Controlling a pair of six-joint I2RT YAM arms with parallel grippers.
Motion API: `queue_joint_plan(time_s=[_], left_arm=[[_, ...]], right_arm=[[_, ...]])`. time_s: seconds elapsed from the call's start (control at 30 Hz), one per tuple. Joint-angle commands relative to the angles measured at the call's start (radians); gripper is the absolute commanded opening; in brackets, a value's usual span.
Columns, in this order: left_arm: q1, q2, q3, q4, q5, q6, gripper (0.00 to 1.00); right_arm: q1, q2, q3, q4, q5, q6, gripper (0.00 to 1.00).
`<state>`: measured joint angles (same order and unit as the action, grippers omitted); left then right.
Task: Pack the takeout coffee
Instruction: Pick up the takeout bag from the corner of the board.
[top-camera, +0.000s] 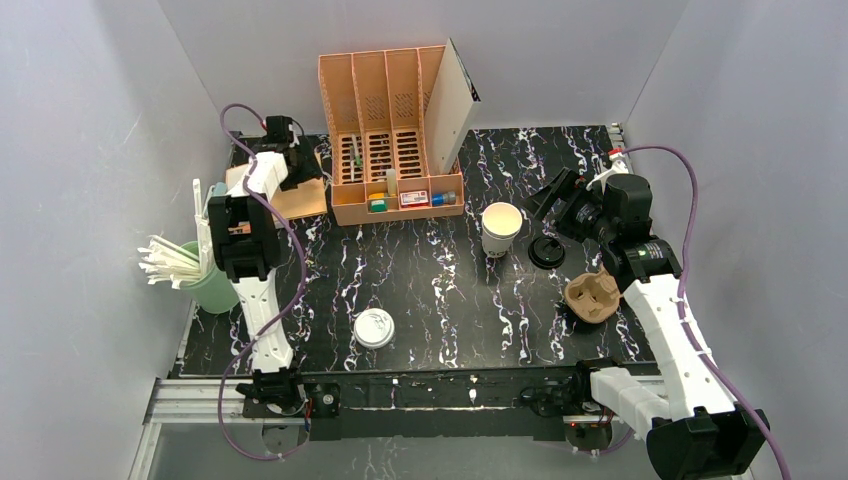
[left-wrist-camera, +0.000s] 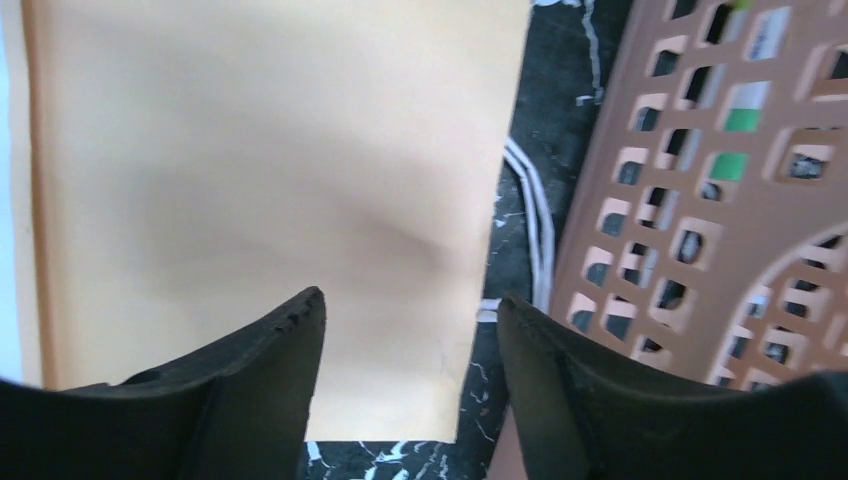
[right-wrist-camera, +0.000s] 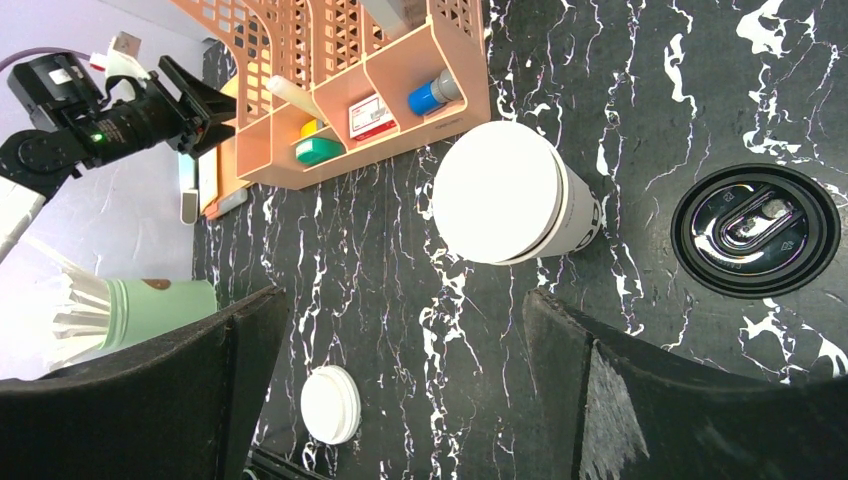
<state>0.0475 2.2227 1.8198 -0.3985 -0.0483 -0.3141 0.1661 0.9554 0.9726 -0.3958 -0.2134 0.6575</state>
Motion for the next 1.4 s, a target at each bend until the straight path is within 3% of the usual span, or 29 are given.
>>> queue_joint_plan(time_s=[0.0,0.1,0.23,0.33,0.43,0.57,0.7,0.83,1.0,1.17,1.37], left_arm=[[0.015,-0.094,-0.047,0.060,0.126,0.000,0.58],[0.015,-0.074,-0.036,0.063,0.205,0.001,0.61],[0.015,-0.031,-0.004,0.045,0.278,-0.005,0.56],[0.023,-0.032,-0.015,0.042,0.260,-0.063,0.54],[0.053,-0.048,-0.078,0.115,0.297,-0.196,0.54],[0.082,-0.077,-0.182,0.241,0.294,-0.423,0.67],[0.083,-0.108,-0.259,0.298,0.207,-0.639,0.77],[0.078,-0.146,-0.330,0.323,0.107,-0.895,0.76],[0.066,-0.133,-0.291,0.179,0.062,-1.093,0.71],[0.049,-0.107,-0.234,0.117,0.073,-1.151,0.72],[0.027,-0.117,-0.176,-0.026,0.008,-1.207,0.79]], right_arm=[[0.006,-0.013,0.030,0.019,-0.018,0.001,0.96],[0.005,-0.010,0.032,0.021,-0.023,0.001,0.96],[0.005,-0.009,0.034,0.021,-0.025,0.002,0.96],[0.006,-0.011,0.031,0.020,-0.025,0.004,0.96],[0.005,-0.014,0.028,0.021,-0.026,0.007,0.96],[0.005,-0.012,0.027,0.025,-0.033,0.010,0.96],[0.006,-0.013,0.024,0.024,-0.032,0.010,0.95],[0.004,-0.015,0.020,0.026,-0.029,0.010,0.95],[0.006,-0.014,0.014,0.031,-0.037,0.014,0.95],[0.005,-0.015,0.011,0.032,-0.036,0.014,0.95],[0.005,-0.021,0.006,0.029,-0.032,0.014,0.95]])
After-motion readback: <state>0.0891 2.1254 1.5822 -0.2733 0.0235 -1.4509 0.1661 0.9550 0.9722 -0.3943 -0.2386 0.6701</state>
